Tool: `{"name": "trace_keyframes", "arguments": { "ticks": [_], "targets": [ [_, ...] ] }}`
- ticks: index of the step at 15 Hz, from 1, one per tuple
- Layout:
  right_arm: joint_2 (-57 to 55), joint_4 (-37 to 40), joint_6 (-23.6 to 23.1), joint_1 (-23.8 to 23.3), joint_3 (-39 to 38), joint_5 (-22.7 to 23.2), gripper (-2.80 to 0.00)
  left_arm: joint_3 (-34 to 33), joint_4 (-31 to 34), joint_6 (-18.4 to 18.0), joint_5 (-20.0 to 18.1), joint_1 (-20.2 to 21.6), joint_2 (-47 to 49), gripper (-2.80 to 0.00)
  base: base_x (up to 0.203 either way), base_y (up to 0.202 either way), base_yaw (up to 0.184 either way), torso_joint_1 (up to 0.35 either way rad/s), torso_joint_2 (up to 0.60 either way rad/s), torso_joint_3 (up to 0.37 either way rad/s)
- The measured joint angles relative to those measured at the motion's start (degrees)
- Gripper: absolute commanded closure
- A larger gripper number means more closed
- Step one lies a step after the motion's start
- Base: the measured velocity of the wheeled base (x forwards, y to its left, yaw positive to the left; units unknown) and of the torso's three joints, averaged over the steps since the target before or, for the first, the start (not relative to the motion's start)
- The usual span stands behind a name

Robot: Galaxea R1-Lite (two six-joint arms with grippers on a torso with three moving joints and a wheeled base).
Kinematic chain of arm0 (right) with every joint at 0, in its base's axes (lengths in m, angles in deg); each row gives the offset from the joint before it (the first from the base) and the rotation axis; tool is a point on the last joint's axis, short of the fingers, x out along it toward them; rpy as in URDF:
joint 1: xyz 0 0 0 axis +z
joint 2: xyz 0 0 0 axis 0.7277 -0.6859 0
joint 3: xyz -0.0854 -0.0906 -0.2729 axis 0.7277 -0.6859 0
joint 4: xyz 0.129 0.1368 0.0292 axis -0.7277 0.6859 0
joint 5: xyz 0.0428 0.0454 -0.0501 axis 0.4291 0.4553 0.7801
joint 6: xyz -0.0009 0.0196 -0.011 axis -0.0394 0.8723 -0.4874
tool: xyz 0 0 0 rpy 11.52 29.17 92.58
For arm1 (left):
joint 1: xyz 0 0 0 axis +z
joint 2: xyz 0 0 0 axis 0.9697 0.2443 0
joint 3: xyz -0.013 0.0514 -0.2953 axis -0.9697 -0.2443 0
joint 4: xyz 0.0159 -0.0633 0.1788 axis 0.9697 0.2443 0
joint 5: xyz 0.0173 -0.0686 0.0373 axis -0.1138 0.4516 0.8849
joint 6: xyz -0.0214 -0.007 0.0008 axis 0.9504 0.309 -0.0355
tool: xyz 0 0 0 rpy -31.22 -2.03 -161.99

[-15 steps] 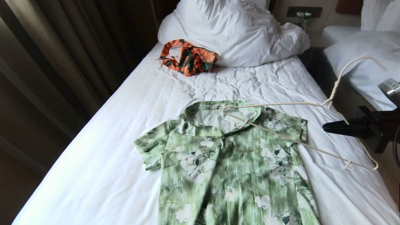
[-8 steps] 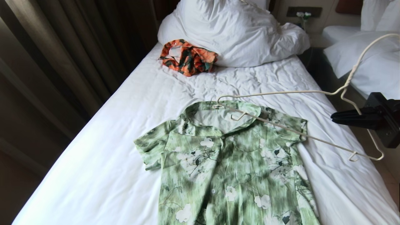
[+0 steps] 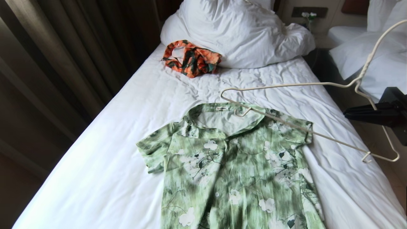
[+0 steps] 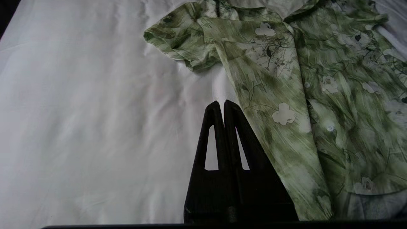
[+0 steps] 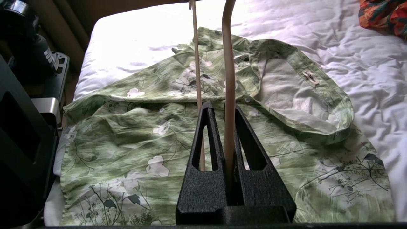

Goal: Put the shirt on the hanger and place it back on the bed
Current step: Lift the shirt and hanger

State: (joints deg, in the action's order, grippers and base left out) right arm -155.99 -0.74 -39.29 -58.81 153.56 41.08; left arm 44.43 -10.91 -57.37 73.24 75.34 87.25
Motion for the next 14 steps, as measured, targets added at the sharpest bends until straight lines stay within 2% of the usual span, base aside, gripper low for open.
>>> {"name": "trace_keyframes", "arguments": {
  "ticks": [2,6,8,11,14],
  "targets": [
    [-0.1,0.0,1.8,-0.1,1.7,-0.1,0.0,2.4,-2.3,0.2,-4.9,-0.3,9.5,0.0,0.0,0.0,0.0,0.0,0.0,0.0],
    [-1.0,-0.1,8.1,0.0,5.4,-0.2,0.0,6.2,-14.5,0.5,-14.6,-1.8,36.1,0.0,0.0,0.0,0.0,0.0,0.0,0.0],
    [-1.8,-0.2,9.4,0.0,6.2,-0.2,0.0,10.1,-20.0,1.1,-18.5,-4.4,50.4,0.0,0.0,0.0,0.0,0.0,0.0,0.0],
    [-3.2,-0.3,9.4,0.3,6.8,-0.5,0.0,20.9,-24.9,3.5,-21.8,-10.7,69.9,0.0,0.0,0.0,0.0,0.0,0.0,0.0],
    [-4.3,-1.0,9.3,0.2,7.3,-0.5,0.0,36.2,-26.7,7.3,-23.0,-16.3,86.9,0.0,0.0,0.0,0.0,0.0,0.0,0.0]
  ]
}}
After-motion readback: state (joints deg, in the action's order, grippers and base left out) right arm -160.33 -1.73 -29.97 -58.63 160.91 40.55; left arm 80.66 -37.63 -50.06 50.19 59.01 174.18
